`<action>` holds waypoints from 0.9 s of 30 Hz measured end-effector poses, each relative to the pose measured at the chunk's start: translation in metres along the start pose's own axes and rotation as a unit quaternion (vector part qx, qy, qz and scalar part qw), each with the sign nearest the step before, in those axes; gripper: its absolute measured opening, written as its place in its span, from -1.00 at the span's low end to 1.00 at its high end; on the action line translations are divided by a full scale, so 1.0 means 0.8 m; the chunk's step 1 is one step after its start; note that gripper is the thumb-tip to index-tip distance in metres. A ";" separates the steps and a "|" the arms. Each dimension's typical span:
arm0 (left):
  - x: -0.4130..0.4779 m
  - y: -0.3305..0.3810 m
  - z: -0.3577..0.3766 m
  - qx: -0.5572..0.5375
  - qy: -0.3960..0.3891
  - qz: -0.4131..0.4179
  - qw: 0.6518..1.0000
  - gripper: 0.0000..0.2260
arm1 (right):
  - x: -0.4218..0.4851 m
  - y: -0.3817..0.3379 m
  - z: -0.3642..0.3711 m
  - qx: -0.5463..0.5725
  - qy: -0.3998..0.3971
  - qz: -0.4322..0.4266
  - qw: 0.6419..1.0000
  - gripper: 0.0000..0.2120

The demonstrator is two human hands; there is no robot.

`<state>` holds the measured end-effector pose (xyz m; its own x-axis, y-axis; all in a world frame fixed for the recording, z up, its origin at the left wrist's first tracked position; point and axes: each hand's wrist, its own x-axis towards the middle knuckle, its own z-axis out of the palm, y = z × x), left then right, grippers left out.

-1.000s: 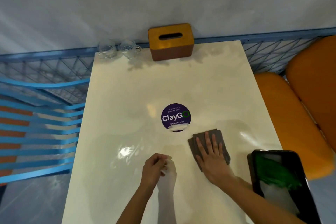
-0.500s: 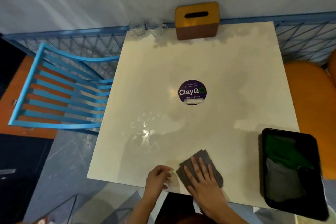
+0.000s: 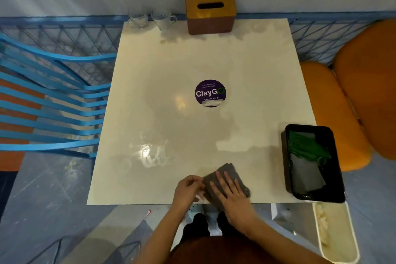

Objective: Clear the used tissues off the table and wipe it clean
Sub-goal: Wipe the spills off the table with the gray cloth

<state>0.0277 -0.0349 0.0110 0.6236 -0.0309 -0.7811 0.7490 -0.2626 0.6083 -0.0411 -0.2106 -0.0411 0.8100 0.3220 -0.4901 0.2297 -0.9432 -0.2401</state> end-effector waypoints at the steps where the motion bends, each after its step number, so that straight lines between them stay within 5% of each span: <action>1: 0.001 0.004 0.001 0.001 -0.011 -0.001 1.000 -0.86 | -0.003 -0.002 0.006 0.000 0.021 -0.013 1.000 -0.06; 5: 0.001 0.007 -0.001 0.005 -0.046 0.002 0.999 -0.87 | -0.019 -0.020 0.010 0.057 0.024 0.003 0.998 -0.34; 7: 0.004 0.009 -0.001 0.015 -0.048 0.012 0.999 -0.88 | -0.023 -0.027 -0.002 0.203 0.053 0.033 0.977 -0.43; 10: 0.008 0.016 0.009 0.055 -0.040 0.033 0.997 -0.88 | -0.039 -0.028 -0.030 0.448 0.125 0.109 0.878 -0.56; 13: 0.002 0.031 0.038 0.076 -0.055 0.076 0.993 -0.88 | -0.074 0.003 -0.070 0.531 0.209 0.163 0.805 -0.58; 21: -0.054 0.033 0.196 0.110 -0.166 0.123 0.972 -0.81 | -0.178 0.152 -0.155 0.393 0.383 0.151 0.822 -0.58; 24: -0.074 0.011 0.272 0.149 -0.222 0.147 0.952 -0.76 | -0.166 0.209 -0.127 0.322 0.325 0.167 0.873 -0.58; 27: -0.087 -0.001 0.347 0.176 -0.232 0.163 0.943 -0.74 | -0.153 0.247 -0.094 0.280 0.157 0.168 0.932 -0.51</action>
<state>-0.0783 -0.2999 0.0264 0.5816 -0.5629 -0.5873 0.3624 -0.4670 0.8066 -0.0545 -0.4422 0.0346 0.9232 -0.1072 -0.3692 -0.3128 -0.7677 -0.5593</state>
